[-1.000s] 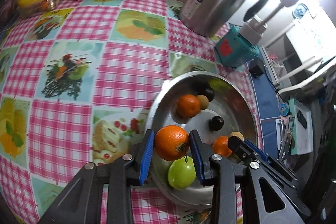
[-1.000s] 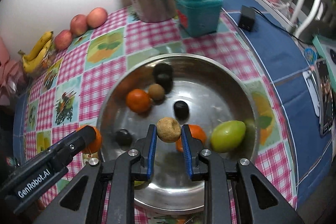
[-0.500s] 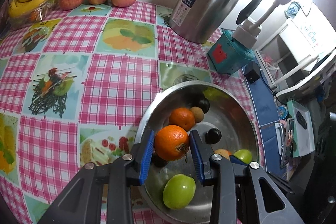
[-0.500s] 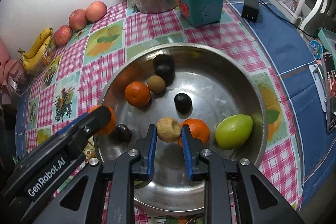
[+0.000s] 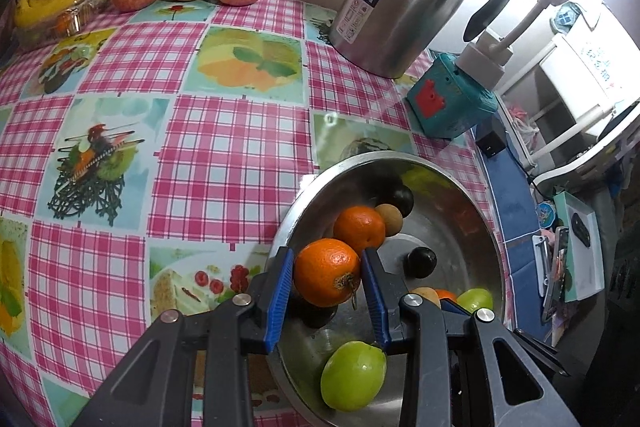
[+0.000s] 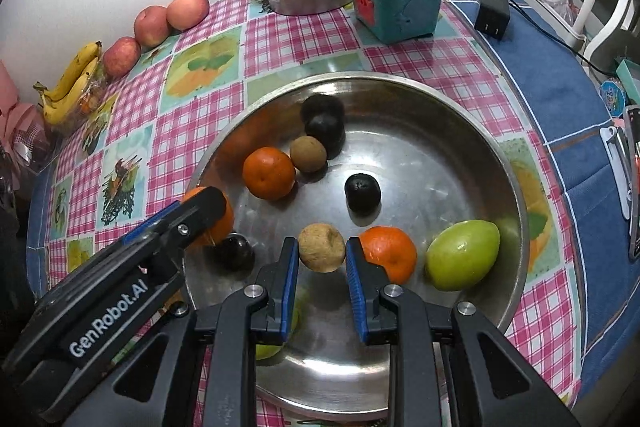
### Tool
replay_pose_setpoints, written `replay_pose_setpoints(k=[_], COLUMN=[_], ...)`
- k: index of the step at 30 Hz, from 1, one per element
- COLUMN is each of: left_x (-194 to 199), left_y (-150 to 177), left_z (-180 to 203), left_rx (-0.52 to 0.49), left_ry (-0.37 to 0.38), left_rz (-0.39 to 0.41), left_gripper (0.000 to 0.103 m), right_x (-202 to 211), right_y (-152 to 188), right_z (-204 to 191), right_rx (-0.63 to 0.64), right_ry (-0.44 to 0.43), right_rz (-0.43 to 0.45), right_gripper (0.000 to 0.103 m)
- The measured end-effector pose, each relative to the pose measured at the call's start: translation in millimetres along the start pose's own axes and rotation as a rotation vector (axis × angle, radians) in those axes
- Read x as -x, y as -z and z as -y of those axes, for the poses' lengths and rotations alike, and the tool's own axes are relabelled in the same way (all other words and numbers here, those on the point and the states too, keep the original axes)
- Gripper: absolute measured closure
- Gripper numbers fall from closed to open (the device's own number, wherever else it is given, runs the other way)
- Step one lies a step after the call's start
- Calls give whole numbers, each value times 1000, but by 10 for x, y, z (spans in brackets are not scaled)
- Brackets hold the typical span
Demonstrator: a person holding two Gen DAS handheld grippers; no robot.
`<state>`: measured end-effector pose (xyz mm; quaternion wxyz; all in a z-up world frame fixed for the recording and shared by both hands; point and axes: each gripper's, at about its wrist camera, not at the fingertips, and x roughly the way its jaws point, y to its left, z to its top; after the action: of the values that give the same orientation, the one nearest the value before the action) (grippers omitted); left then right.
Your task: Organize fruits
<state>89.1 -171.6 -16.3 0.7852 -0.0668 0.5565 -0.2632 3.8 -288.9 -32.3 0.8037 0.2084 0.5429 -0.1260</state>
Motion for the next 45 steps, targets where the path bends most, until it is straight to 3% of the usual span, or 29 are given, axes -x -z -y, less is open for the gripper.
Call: replay_pose_setpoints(k=[6,9,17,20,24,29,31,37,41,45], left_x=[-24,-4,117,151,165,234,267,438,512,567], left_y=[-11,-21,-44,-46,-33,27,50,126,199,260], left_z=[-5,-12,-63,-114,-261,-519,-609,-786,-846,-836], left_rx=[5,12,26,41,91,158,175,172,138,87], left_ry=[10,20,21,-8,-65,-138,-163,-244,-307,-401], left_rz=[-14,-9,2,-7,-39,-30,-24,26,34,40], left_gripper=[63,56,56,44,33,14,2,0,0,0], right_x=[0,0,12,19,25,47,53,100,118,116], right_y=[0,-4,-10,-4,16,52,64,104,146,192], right_z=[-5,-3,-5,-18,-35,-79,-92,-168,-227,-274], right_rx=[-1,-1,-1,5,14,38,45,73,97,106], right_ry=[1,3,3,3,-2,11,15,15,21,32], right_rz=[0,0,5,7,8,20,24,46,64,71], right_gripper=[78,78,78,77,59,47,45,36,14,13])
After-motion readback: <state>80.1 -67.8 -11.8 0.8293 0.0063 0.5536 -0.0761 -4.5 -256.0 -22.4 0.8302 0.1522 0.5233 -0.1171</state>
